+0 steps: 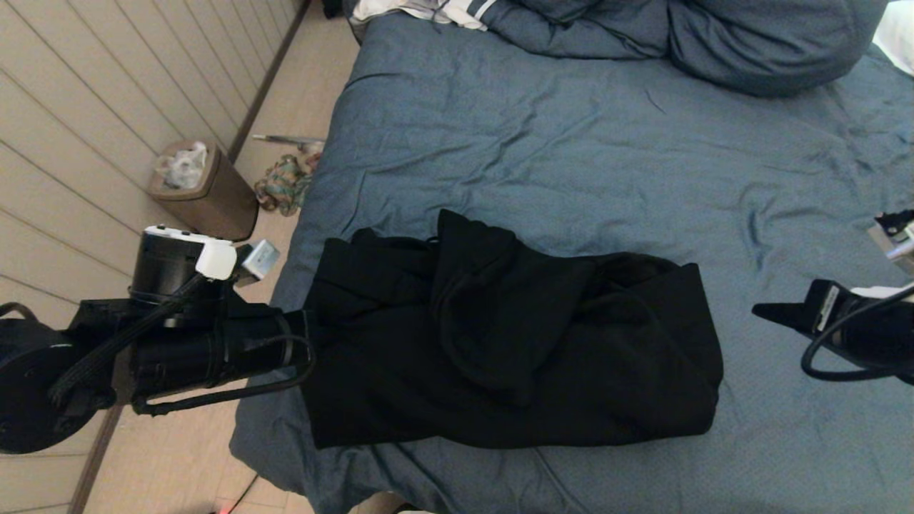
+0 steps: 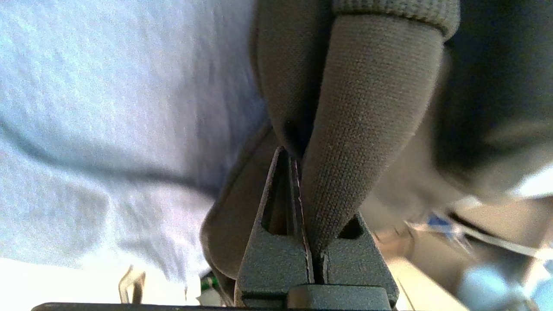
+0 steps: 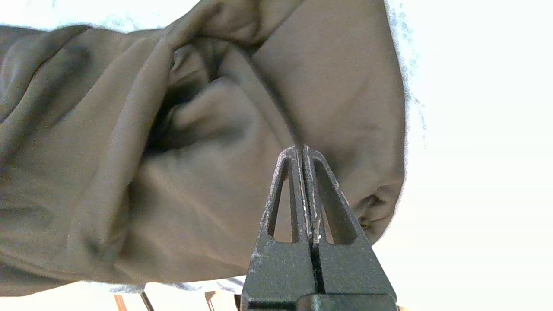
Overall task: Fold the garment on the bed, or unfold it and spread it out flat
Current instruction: Unfold the black sweatshirt
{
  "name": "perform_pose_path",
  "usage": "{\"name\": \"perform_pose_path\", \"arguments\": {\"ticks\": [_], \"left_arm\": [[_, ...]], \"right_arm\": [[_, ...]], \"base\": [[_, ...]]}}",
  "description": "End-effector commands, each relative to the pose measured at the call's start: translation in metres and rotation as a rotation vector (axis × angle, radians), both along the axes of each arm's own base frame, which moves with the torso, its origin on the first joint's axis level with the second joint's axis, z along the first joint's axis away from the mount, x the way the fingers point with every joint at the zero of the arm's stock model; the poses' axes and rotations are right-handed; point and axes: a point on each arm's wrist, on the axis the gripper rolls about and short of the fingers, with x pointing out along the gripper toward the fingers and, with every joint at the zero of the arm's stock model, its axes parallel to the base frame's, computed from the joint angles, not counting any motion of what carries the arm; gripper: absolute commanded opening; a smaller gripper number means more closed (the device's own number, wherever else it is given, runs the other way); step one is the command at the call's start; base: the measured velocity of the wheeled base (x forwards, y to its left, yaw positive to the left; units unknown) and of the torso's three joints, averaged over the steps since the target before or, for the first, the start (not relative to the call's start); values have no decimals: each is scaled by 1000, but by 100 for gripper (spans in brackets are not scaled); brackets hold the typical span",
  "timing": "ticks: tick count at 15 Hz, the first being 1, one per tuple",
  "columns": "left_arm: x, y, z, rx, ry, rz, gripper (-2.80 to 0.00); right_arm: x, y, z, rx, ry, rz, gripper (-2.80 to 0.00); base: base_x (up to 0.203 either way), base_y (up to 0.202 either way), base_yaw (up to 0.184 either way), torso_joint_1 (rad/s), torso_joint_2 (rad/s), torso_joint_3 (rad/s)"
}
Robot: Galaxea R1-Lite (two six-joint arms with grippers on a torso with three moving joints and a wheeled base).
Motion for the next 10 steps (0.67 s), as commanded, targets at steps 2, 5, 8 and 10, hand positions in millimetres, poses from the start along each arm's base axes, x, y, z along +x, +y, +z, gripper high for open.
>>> {"name": "perform_pose_path", "arguments": {"ticks": [2, 5, 8, 10], "left_arm": [[-6, 5, 3, -22, -4, -18, -280], [-9, 0, -4, -21, 27, -44, 0], [-4, 16, -4, -29, 22, 18, 0], [-3, 40, 13, -69, -77, 102, 0]], "right_arm": [[1, 0, 0, 2, 0, 3, -280], [0, 0, 0, -1, 0, 6, -280], [0, 1, -1, 4, 3, 19, -280], [0, 2, 0, 26, -3, 57, -280]], "base": [[0, 0, 0, 0, 0, 0], [0, 0, 0, 0, 0, 0], [0, 0, 0, 0, 0, 0], [0, 0, 0, 0, 0, 0]]}}
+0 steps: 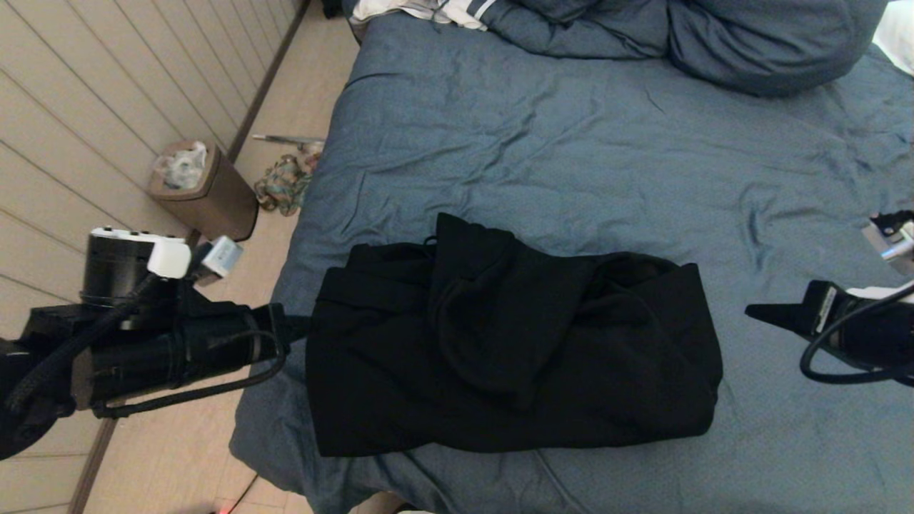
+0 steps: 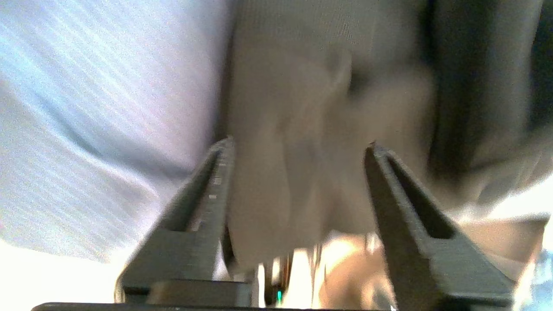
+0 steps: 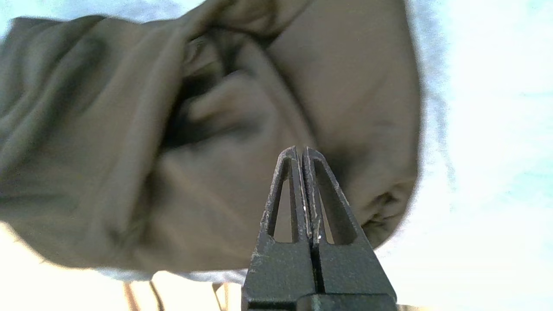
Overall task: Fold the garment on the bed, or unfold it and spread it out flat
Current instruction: Unfold the black sweatshirt
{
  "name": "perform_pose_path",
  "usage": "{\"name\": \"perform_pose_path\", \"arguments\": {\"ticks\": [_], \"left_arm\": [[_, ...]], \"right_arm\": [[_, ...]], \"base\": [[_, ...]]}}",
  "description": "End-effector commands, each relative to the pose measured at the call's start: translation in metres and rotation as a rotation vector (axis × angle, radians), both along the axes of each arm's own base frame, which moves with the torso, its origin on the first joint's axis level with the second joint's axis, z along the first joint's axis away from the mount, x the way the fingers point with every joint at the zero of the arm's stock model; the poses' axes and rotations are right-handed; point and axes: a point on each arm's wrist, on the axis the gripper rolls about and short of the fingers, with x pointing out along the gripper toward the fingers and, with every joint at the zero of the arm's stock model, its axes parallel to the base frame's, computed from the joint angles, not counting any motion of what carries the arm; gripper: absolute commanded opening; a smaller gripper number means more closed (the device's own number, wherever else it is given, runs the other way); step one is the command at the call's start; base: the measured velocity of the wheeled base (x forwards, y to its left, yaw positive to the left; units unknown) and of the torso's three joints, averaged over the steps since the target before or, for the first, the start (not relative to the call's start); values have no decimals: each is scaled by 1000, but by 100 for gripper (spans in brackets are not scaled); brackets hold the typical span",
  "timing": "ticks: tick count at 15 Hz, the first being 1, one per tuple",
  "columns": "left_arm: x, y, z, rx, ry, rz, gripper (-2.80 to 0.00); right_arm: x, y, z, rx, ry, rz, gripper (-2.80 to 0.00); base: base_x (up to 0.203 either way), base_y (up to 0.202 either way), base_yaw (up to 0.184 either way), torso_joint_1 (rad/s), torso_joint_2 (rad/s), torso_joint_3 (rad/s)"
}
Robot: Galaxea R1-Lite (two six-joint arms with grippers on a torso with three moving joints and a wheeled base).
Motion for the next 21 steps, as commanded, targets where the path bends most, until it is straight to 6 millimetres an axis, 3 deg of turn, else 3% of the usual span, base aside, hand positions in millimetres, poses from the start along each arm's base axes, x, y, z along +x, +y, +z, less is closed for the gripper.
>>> {"name": "perform_pose_path", "arguments": {"ticks": [1, 2, 5, 7, 10, 13, 14, 18, 21], "left_arm": [[-8, 19, 20, -35, -92, 62, 0], [-16, 25, 30, -51, -137, 75, -280], [-41, 33, 46, -134, -184, 70, -280], [-47, 33, 47, -244, -129, 16, -280], [-46, 32, 36, -264, -75, -3, -280], [-47, 32, 26, -254, -39, 1, -280], [-47, 32, 23, -252, -28, -3, -280], [-49, 32, 22, -258, -23, -20, -280], [-49, 31, 20, -257, -14, -24, -280]], "right_arm": [[-1, 1, 1, 10, -1, 12, -280], [-1, 2, 0, 10, 0, 16, -280], [-2, 4, 2, 7, -8, 26, -280], [0, 12, 7, 4, -22, 69, -280], [8, 56, 11, -9, 25, 247, -280], [26, 128, -3, -144, 112, 356, -280], [31, 157, -8, -223, 110, 382, 0], [34, 239, -6, -392, 5, 543, 0], [34, 256, -7, -462, -32, 575, 0]], "base": [[0, 0, 0, 0, 0, 0], [0, 0, 0, 0, 0, 0], [0, 0, 0, 0, 0, 0], [0, 0, 0, 0, 0, 0], [0, 0, 0, 0, 0, 0], [0, 0, 0, 0, 0, 0], [0, 0, 0, 0, 0, 0], [0, 0, 0, 0, 0, 0], [0, 0, 0, 0, 0, 0]]}}
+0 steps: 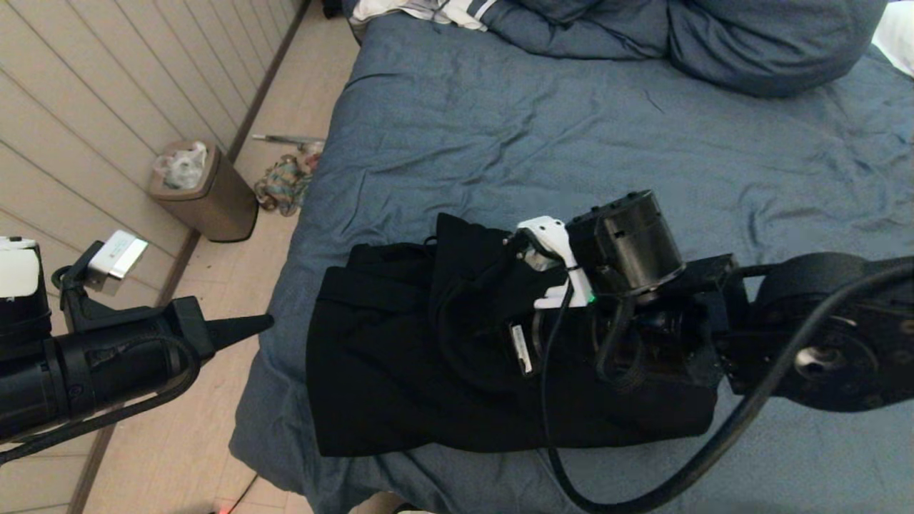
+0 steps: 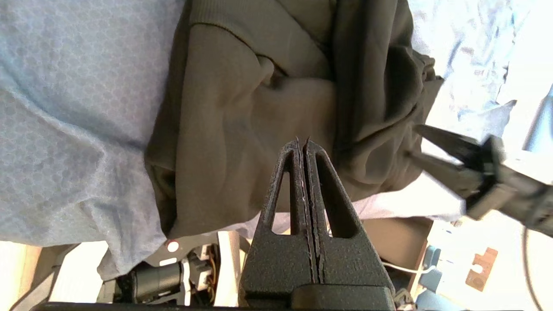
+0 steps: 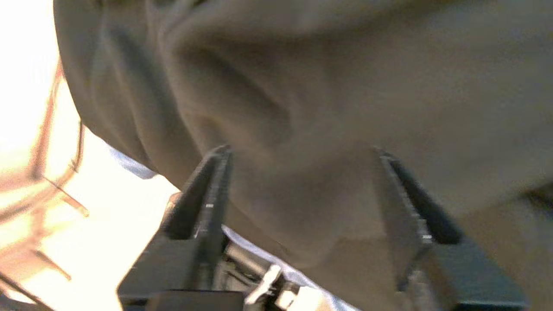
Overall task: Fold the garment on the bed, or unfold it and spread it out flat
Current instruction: Unfold the black sweatshirt
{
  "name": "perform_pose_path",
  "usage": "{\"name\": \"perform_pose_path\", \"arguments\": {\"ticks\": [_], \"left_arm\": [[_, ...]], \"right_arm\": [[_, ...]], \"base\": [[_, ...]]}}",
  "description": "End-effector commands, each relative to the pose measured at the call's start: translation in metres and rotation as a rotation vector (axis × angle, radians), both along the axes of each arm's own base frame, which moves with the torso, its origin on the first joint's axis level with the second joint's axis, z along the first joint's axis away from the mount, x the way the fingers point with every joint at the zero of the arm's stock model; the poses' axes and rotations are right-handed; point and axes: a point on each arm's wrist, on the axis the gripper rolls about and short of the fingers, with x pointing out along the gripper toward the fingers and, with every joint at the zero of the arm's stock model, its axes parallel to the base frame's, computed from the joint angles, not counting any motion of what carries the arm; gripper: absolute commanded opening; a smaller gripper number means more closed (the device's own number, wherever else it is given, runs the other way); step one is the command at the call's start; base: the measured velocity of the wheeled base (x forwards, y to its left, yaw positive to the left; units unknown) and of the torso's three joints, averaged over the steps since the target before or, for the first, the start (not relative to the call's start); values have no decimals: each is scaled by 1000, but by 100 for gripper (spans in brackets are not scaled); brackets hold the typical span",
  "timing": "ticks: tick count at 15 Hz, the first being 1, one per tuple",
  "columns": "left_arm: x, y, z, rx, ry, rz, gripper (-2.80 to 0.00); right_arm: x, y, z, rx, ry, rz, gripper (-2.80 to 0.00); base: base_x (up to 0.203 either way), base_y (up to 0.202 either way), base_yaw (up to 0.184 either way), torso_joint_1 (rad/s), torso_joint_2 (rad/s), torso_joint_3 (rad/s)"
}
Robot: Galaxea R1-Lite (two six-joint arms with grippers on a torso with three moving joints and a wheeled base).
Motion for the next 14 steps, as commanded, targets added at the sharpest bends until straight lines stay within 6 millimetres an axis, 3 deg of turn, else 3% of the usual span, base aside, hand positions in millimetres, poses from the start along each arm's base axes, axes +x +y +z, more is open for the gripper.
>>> {"name": "perform_pose_path", "arguments": {"ticks": [1, 4, 9, 11, 14], "left_arm": [[0, 0, -1, -5, 6, -10, -280], [0, -1, -2, -6, 10, -18, -280], [0, -1, -3, -7, 13, -22, -280], [0, -1, -4, -7, 18, -27, -280], [-2, -2, -7, -17, 35, -71, -280]], "right_arm": [[6, 12, -15, -53, 16, 21, 0], [9, 19, -22, -95, 5, 25, 0], [-3, 31, 2, -59, -69, 86, 0], [-4, 41, -6, -91, -65, 117, 0], [14, 57, -31, -151, -37, 110, 0]], "base": [[0, 0, 0, 0, 0, 0], [0, 0, 0, 0, 0, 0], [0, 0, 0, 0, 0, 0], [0, 0, 0, 0, 0, 0], [0, 0, 0, 0, 0, 0]]}}
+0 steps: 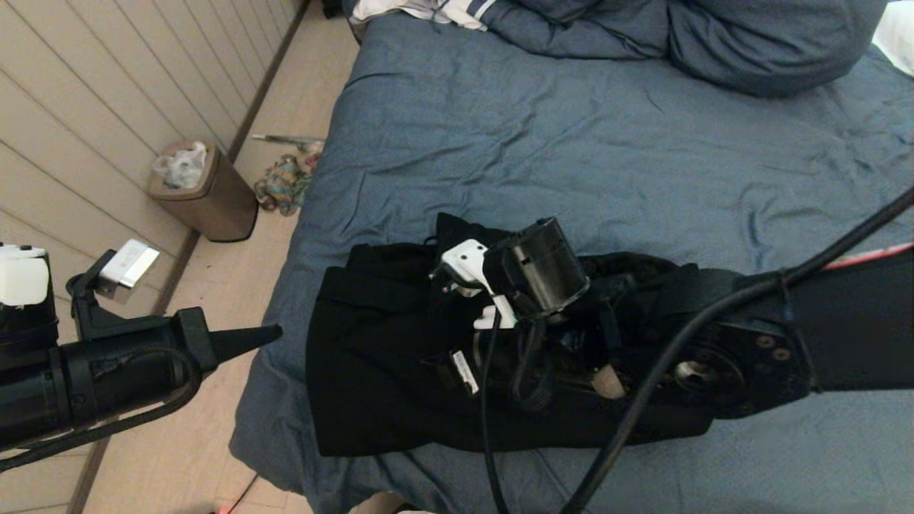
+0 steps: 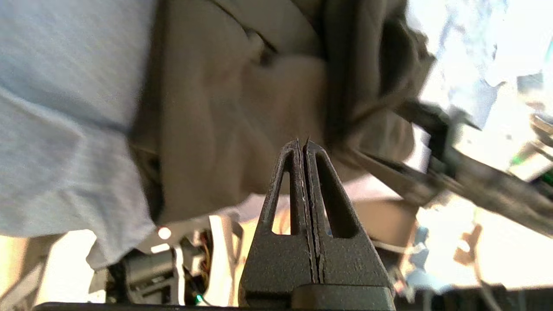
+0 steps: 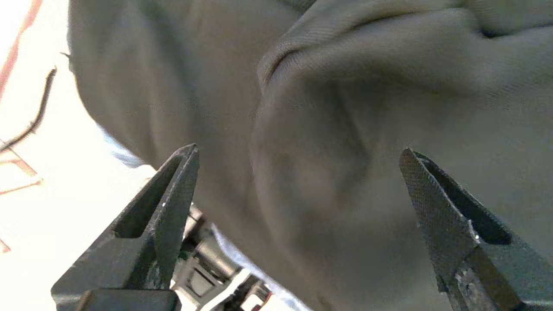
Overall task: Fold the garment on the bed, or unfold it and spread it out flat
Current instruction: Unfold the black sweatshirt
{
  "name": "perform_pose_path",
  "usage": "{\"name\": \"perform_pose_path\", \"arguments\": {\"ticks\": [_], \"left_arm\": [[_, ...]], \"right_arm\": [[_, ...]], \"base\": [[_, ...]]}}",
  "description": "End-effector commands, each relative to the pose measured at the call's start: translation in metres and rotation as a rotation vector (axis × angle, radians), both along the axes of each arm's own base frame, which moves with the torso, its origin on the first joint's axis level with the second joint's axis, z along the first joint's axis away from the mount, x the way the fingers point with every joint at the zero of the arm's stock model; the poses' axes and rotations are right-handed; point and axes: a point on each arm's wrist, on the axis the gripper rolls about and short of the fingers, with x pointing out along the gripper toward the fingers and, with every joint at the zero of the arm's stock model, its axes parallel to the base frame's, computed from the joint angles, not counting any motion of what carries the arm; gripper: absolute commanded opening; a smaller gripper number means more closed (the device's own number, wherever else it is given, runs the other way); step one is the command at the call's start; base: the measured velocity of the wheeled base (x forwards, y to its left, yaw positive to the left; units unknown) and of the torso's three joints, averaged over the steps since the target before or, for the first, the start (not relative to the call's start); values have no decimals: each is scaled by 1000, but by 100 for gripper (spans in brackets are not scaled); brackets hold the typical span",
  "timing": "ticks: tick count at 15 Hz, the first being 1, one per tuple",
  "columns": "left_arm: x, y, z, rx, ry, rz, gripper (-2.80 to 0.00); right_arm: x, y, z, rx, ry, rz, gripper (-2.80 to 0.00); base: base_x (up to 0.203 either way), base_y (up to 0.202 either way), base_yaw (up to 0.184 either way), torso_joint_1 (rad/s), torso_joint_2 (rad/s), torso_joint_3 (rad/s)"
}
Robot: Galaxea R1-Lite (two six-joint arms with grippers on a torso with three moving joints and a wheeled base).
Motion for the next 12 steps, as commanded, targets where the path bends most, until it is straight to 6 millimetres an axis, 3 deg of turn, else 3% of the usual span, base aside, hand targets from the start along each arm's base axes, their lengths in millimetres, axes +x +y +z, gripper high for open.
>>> {"name": "perform_pose_path", "arguments": {"ticks": [1, 2, 3, 8, 12], "left_arm": [[0, 0, -2, -7, 10, -15, -280], [0, -1, -2, -6, 9, -18, -280], [0, -1, -3, -6, 14, -20, -280], [1, -2, -7, -3, 29, -32, -280], [1, -2, -8, -2, 32, -34, -280]], "right_arm": [[11, 8, -17, -42, 18, 1, 0], [13, 9, -19, -60, 11, 7, 0], [14, 8, -21, -90, 0, 20, -280], [25, -1, -16, -109, -36, -13, -280], [45, -7, 13, -85, -157, -178, -280]], "base": [[0, 0, 0, 0, 0, 0], [0, 0, 0, 0, 0, 0], [0, 0, 0, 0, 0, 0], [0, 0, 0, 0, 0, 0], [0, 0, 0, 0, 0, 0]]}}
